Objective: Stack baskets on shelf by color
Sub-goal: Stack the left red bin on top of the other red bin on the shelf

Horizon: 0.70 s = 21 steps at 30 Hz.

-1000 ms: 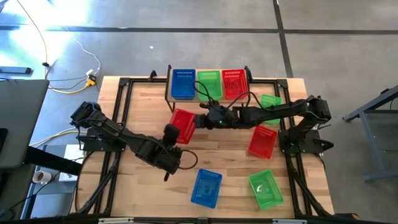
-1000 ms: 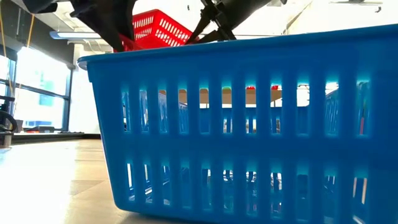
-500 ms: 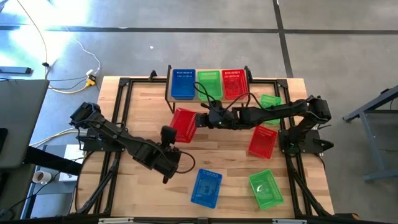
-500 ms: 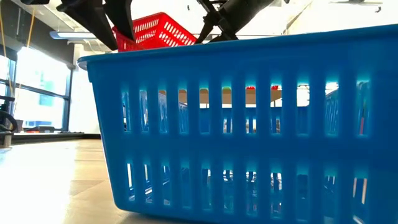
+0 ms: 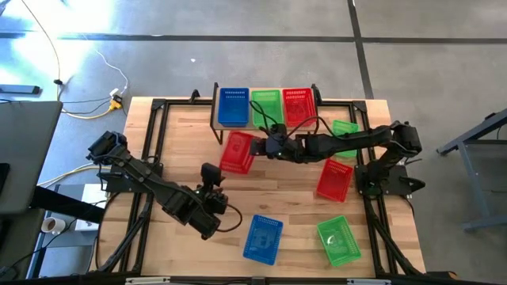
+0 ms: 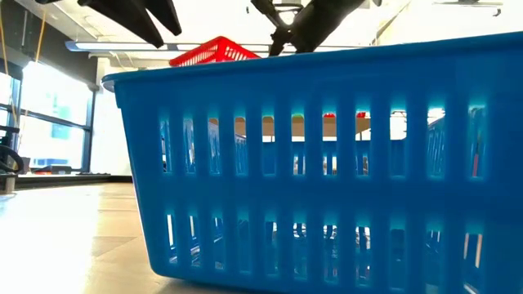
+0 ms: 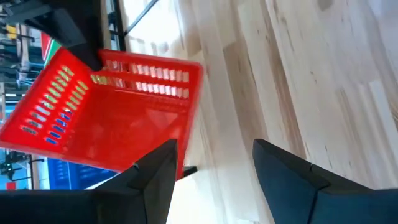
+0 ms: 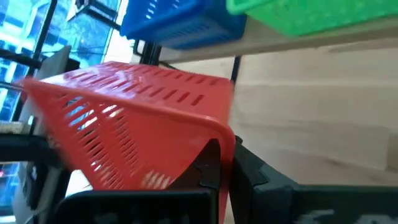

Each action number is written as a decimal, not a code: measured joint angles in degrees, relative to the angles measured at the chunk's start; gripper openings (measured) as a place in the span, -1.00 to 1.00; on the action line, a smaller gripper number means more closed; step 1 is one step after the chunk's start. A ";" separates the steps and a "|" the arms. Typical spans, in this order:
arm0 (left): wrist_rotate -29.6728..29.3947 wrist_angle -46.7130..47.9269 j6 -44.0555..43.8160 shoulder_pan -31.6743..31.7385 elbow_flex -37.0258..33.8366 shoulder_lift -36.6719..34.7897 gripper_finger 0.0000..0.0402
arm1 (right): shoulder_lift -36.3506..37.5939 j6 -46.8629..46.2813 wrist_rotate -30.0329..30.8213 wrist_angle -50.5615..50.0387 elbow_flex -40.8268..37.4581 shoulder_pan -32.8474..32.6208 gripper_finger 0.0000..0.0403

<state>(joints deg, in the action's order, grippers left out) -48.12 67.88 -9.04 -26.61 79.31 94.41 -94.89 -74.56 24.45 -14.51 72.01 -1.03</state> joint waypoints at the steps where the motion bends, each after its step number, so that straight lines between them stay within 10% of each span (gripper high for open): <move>1: -0.04 -0.21 0.02 -0.14 0.00 0.00 0.00 | 0.00 -0.02 -0.20 -0.25 0.02 -0.09 -1.00; 21: -0.55 -0.27 -2.96 -4.27 0.00 0.00 -0.01 | 0.00 0.52 -0.57 -0.30 0.02 -0.20 -1.00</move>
<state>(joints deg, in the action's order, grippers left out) -48.67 67.61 -11.99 -30.87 79.31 94.41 -94.89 -74.04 23.88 -14.81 72.03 -1.23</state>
